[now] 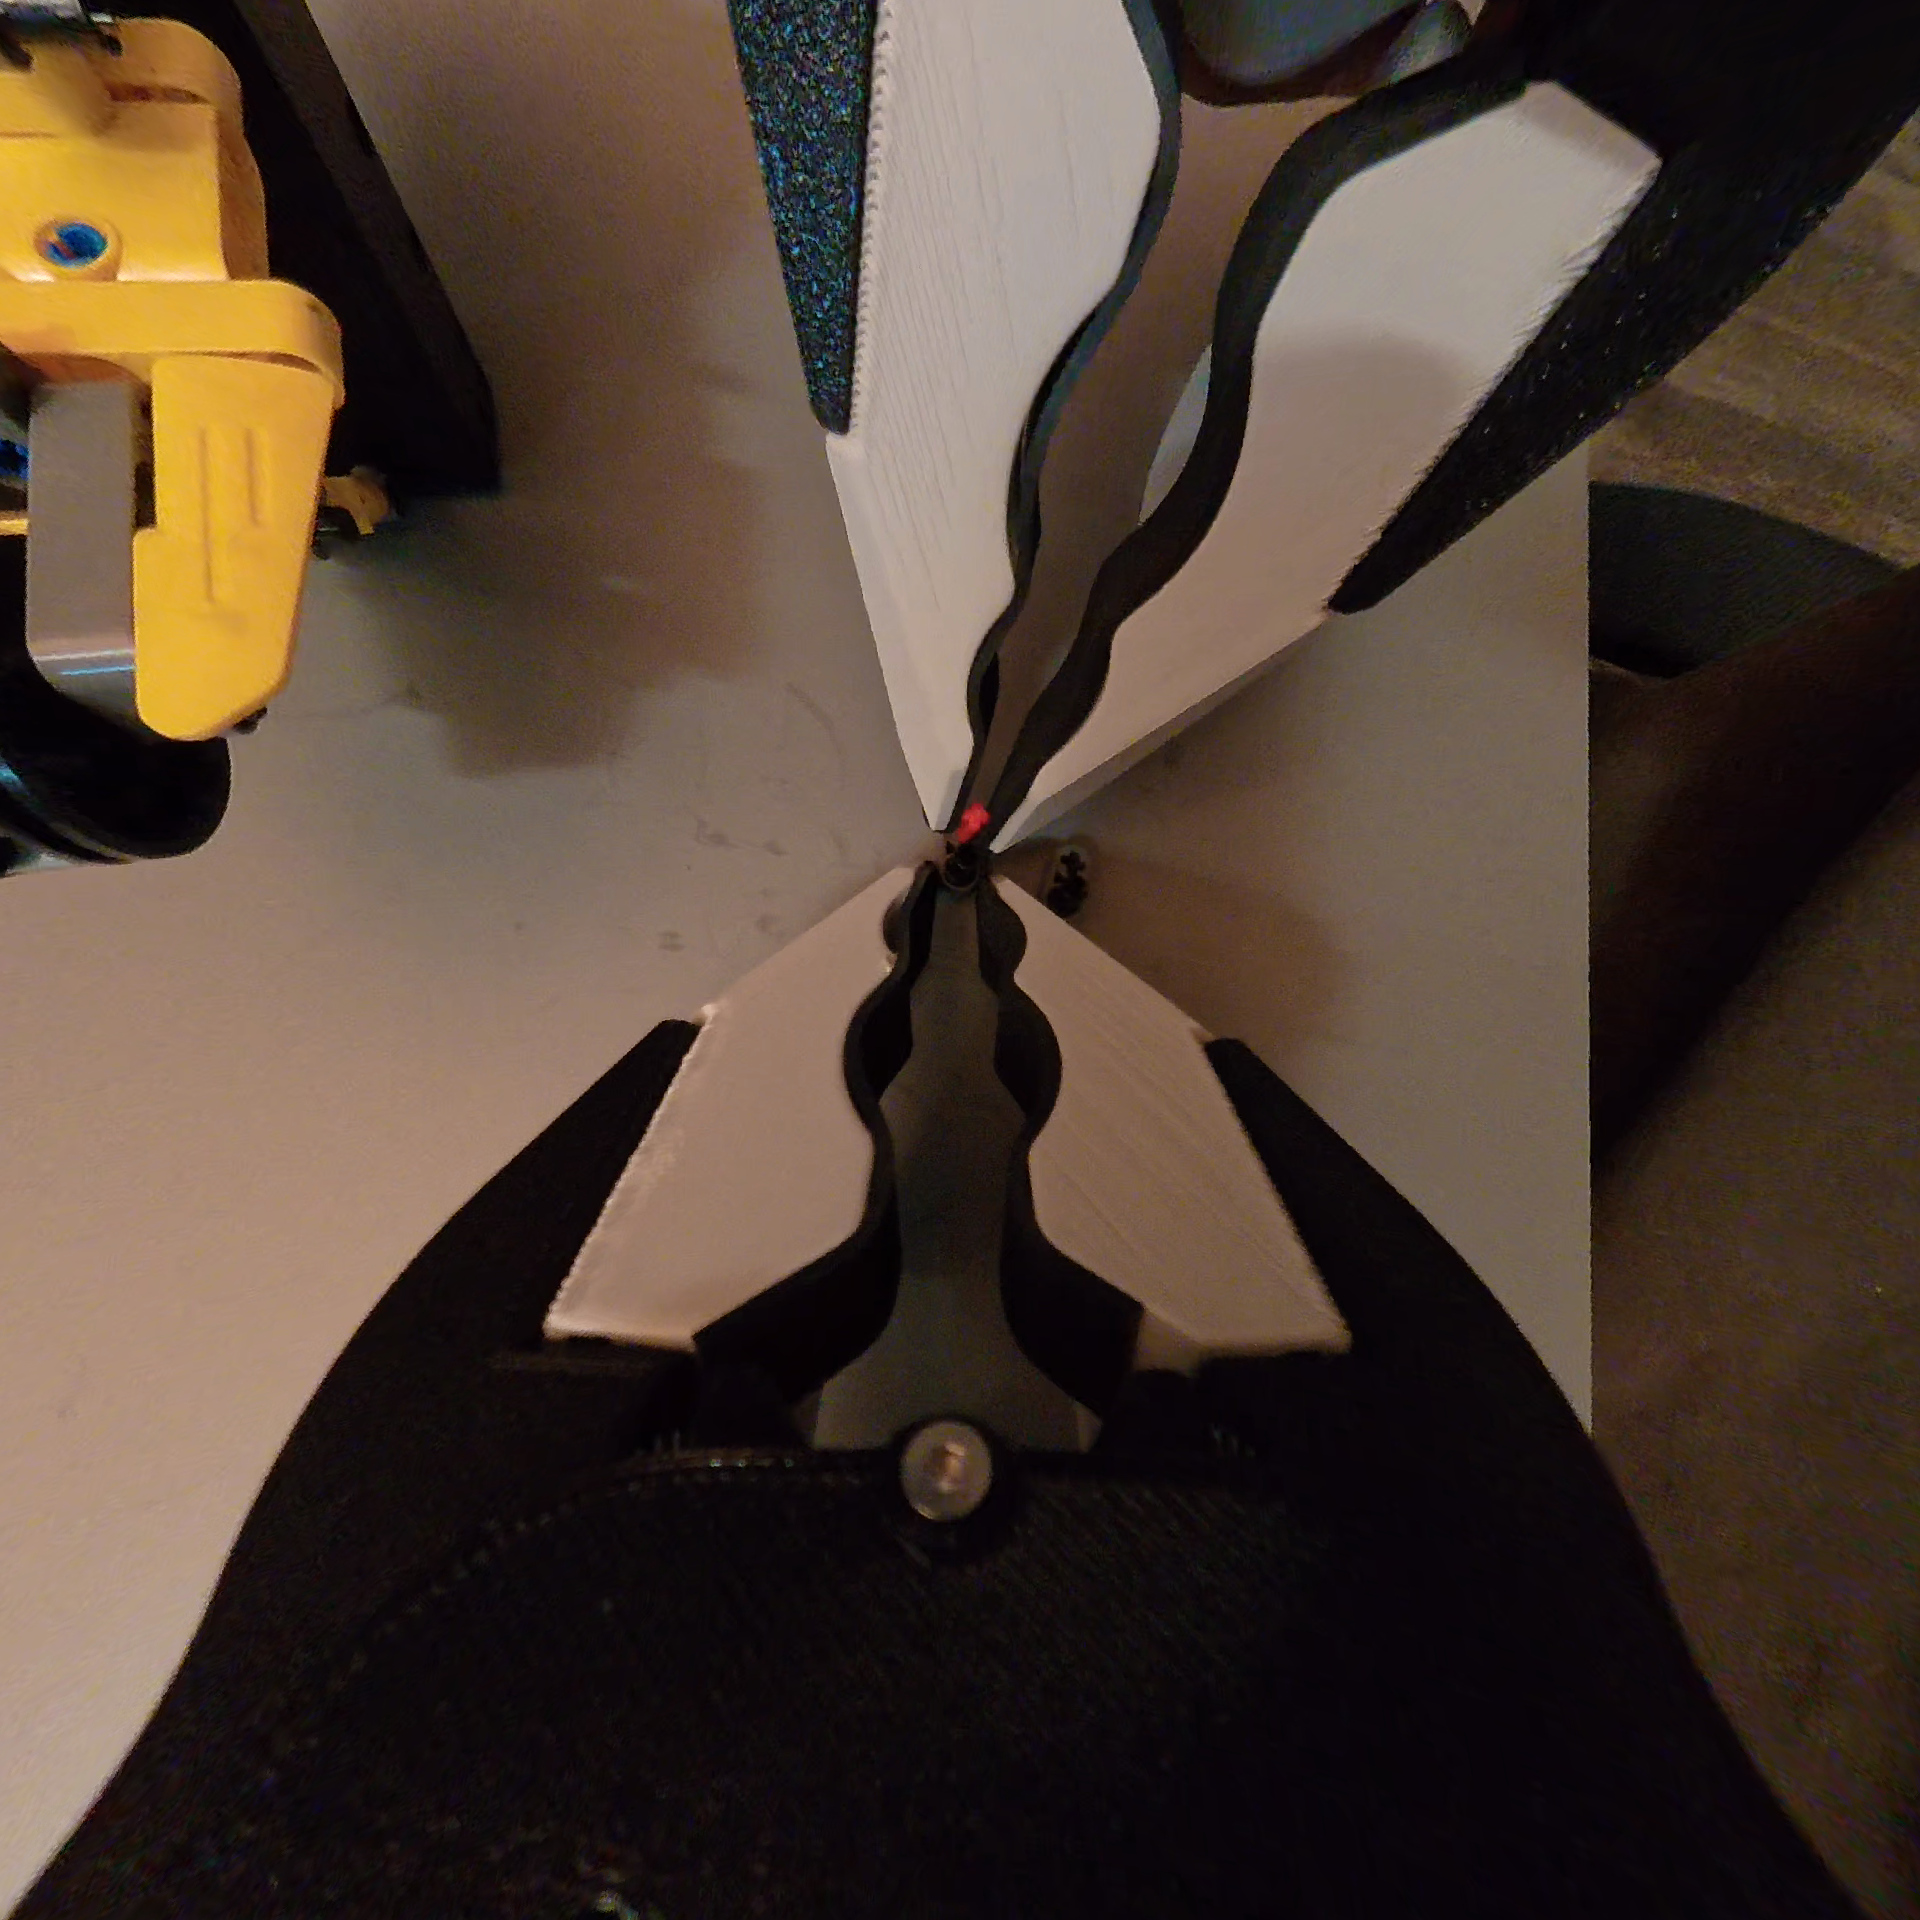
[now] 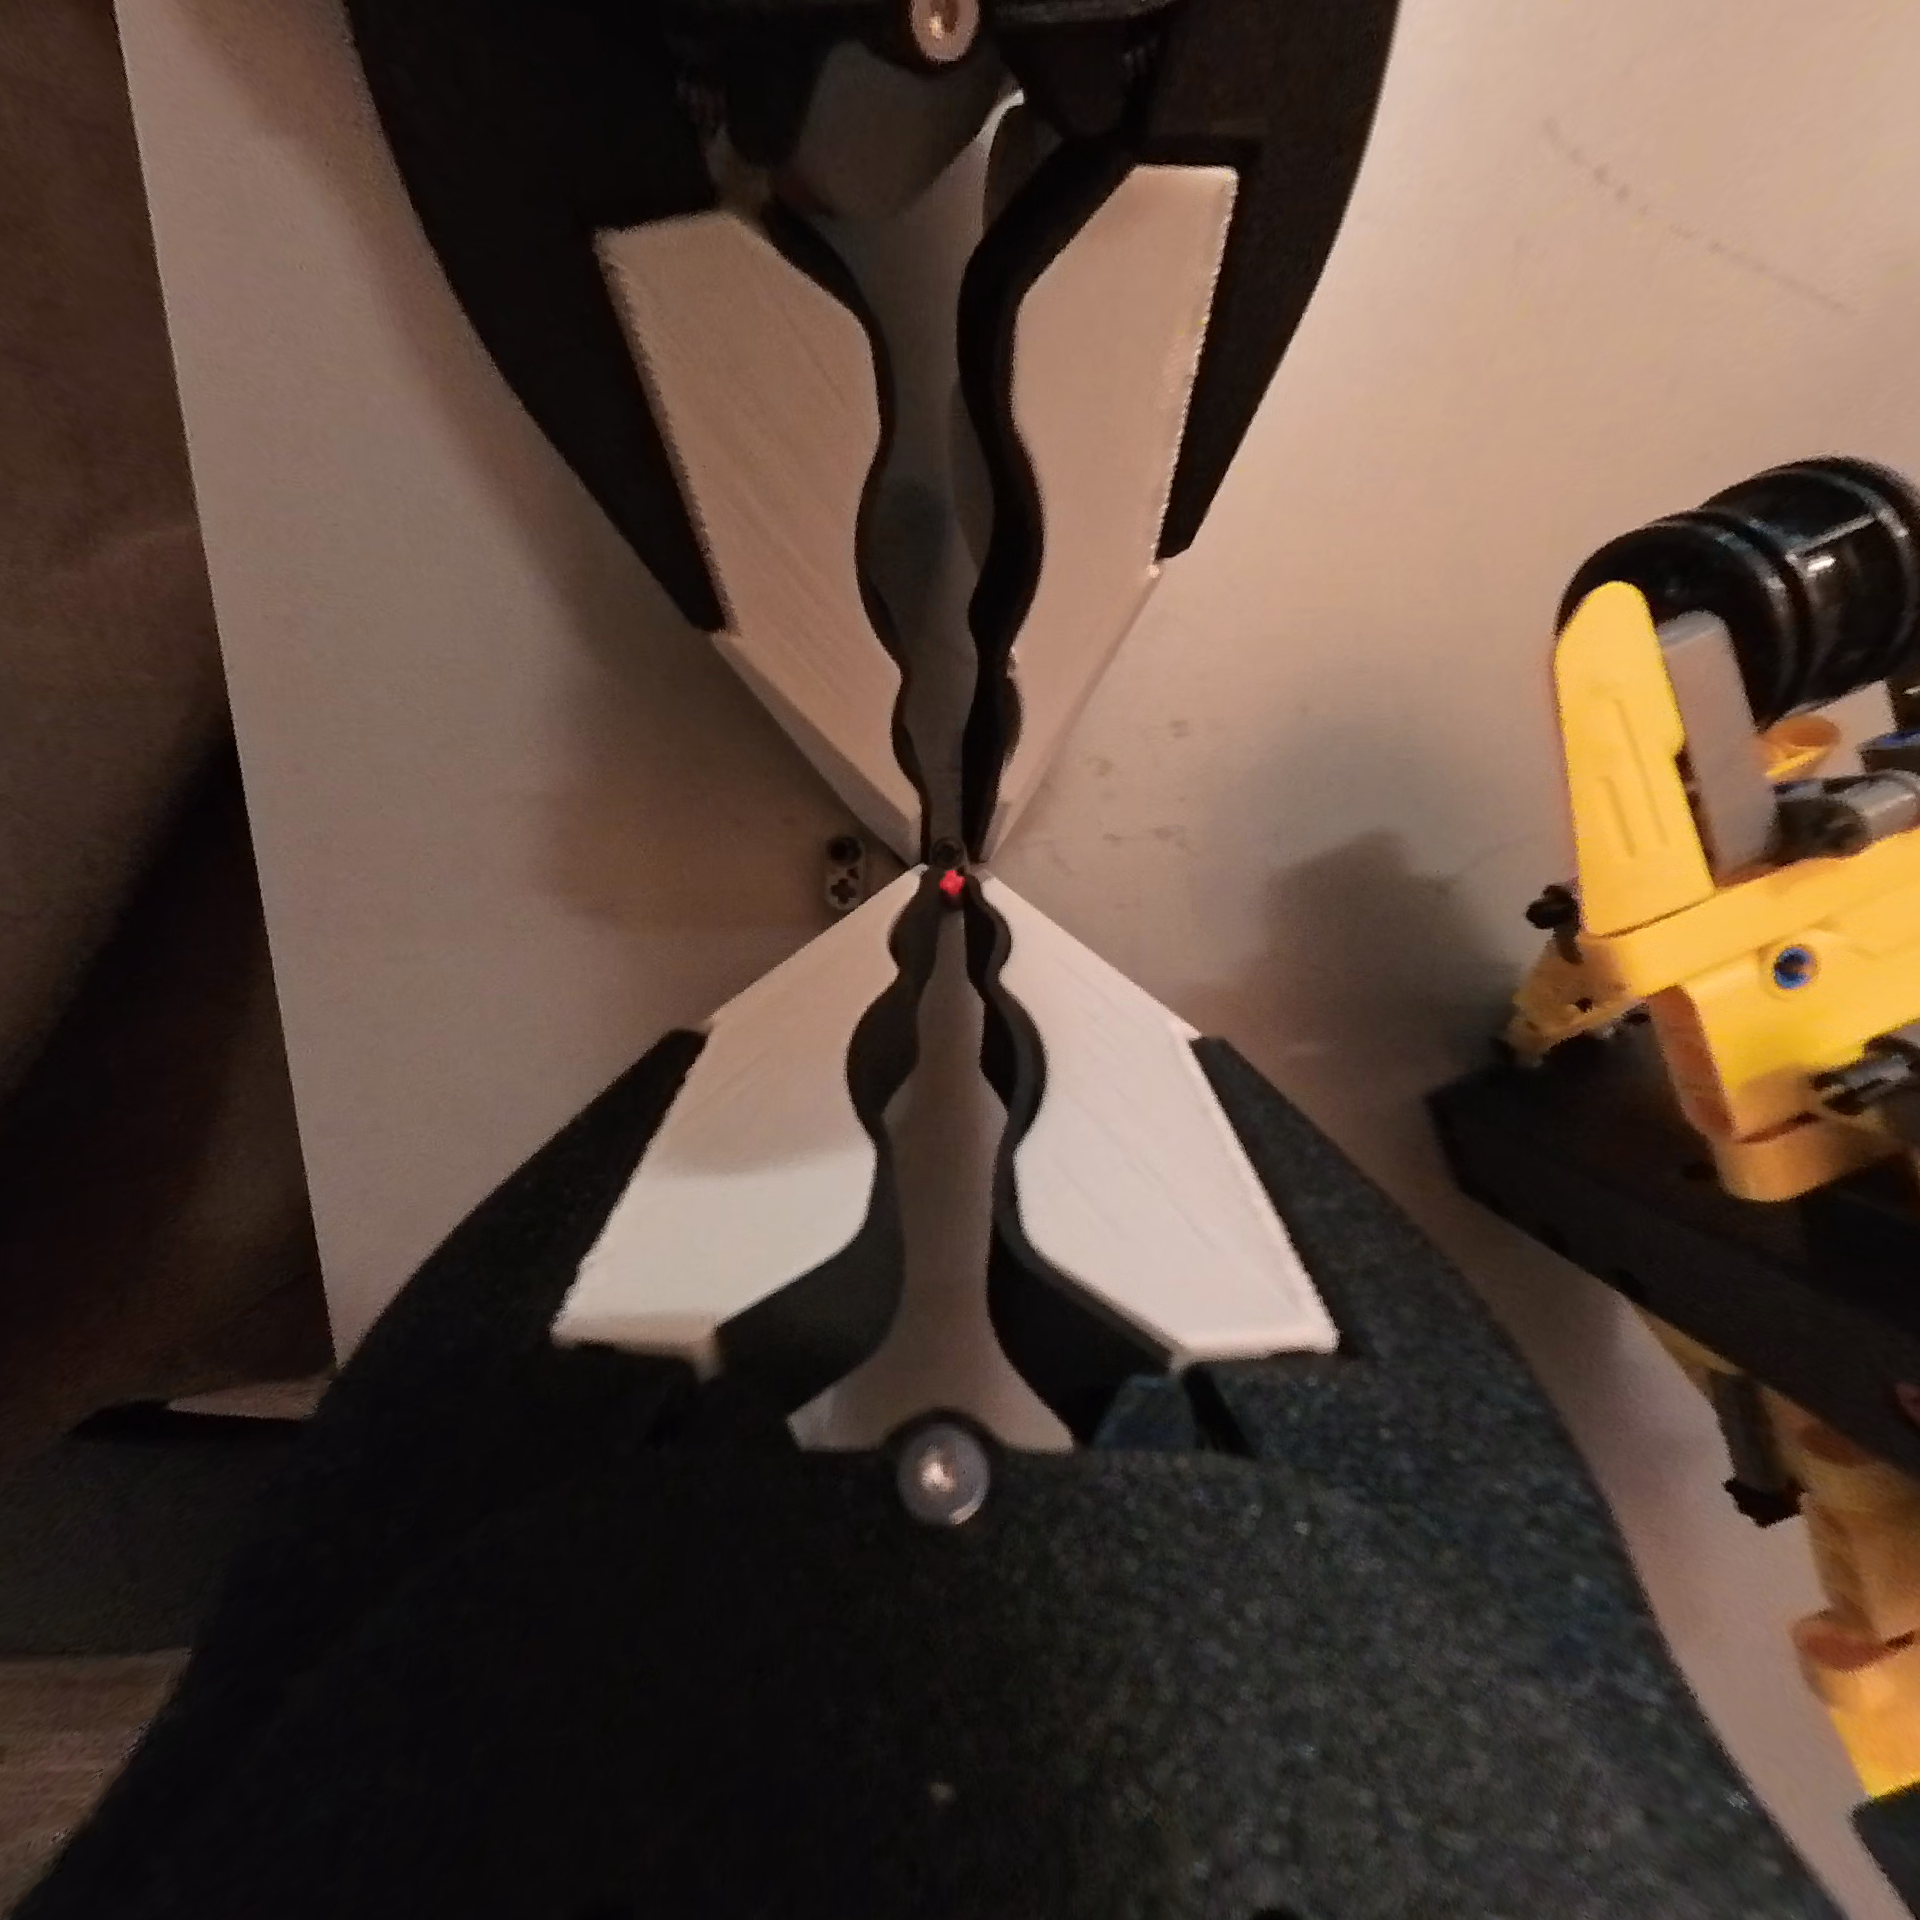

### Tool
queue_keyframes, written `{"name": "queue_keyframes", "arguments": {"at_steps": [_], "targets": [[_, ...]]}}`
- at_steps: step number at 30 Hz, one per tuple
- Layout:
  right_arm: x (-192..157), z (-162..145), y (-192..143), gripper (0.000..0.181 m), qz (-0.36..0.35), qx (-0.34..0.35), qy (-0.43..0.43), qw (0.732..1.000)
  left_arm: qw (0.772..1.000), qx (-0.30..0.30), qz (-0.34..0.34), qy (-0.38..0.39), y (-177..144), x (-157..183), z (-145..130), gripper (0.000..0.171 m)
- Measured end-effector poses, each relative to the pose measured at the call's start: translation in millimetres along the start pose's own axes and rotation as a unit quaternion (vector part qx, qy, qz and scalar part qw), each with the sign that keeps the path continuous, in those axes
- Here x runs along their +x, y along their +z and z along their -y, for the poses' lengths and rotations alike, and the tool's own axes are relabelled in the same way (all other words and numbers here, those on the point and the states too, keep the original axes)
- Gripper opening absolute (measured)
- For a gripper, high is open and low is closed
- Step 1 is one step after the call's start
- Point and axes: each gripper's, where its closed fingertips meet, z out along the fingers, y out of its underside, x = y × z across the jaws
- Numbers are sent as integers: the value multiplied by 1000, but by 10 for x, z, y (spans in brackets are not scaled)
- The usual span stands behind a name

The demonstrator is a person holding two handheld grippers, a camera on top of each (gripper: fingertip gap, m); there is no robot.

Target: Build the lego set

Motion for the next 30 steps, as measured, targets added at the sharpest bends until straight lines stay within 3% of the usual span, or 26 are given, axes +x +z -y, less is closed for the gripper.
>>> {"name": "queue_keyframes", "arguments": {"at_steps": [10,21,26,30], "targets": [[-2,-33,-19,4,19,36,30,999,1000,-2,0,0,4,1,-4,1],[-6,-88,17,5,5,42,45,998,1000,-2,-13,-13,2,2,-3,0],[-2,-82,14,4,-37,34,15,999,1000,-2,-16,-16,1,3,-4,0],[0,-74,12,5,-25,55,39,997,1000,-2,-12,-10,0,4,-4,0]]}}
